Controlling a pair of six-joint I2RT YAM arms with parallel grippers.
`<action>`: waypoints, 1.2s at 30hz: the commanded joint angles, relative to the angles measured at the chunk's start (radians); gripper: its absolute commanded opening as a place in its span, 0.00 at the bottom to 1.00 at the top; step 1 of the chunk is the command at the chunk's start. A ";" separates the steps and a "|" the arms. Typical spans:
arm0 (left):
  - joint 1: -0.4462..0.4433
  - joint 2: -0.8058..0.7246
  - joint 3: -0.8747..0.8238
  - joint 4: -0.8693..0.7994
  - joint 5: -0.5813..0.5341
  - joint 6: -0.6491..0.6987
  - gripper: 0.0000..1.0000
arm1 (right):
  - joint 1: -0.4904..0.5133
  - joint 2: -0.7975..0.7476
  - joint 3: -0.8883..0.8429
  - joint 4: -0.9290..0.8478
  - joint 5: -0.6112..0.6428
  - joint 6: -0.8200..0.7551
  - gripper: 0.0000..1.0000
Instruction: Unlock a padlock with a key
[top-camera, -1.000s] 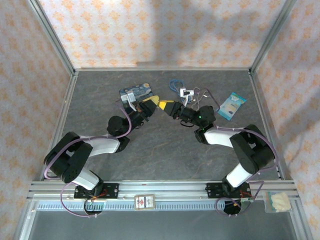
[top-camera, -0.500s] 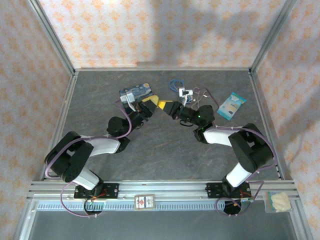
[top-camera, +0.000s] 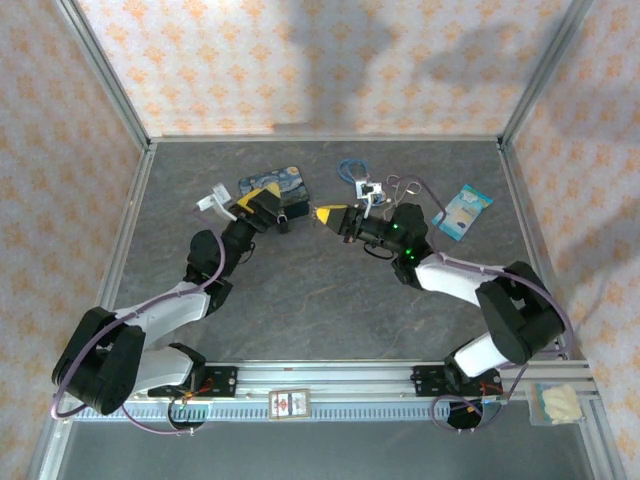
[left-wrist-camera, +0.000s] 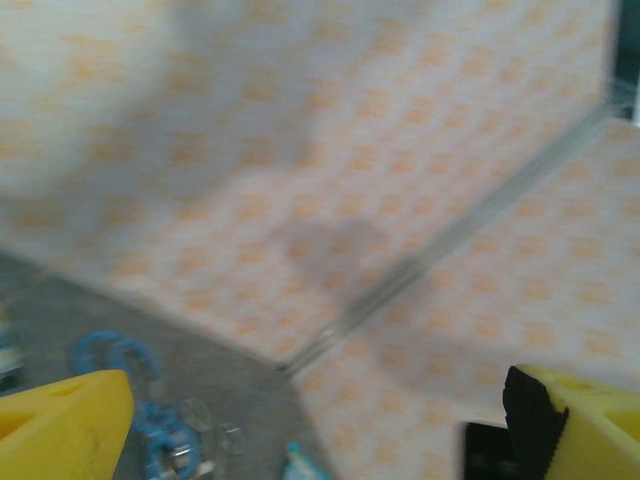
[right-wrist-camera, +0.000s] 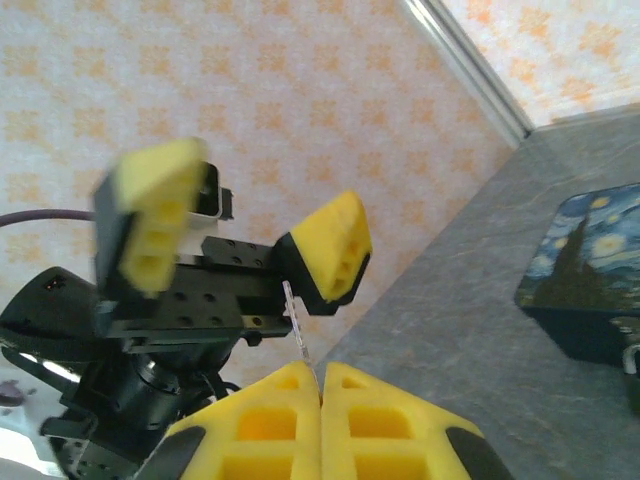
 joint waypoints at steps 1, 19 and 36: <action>0.014 -0.006 -0.016 -0.248 -0.091 -0.010 0.93 | 0.011 -0.063 0.006 -0.175 0.087 -0.165 0.00; 0.013 0.391 0.198 -0.517 -0.111 0.141 0.59 | 0.017 -0.077 -0.041 -0.382 0.268 -0.226 0.00; 0.015 0.685 0.406 -0.563 -0.187 0.185 0.51 | 0.017 -0.095 -0.052 -0.373 0.275 -0.229 0.00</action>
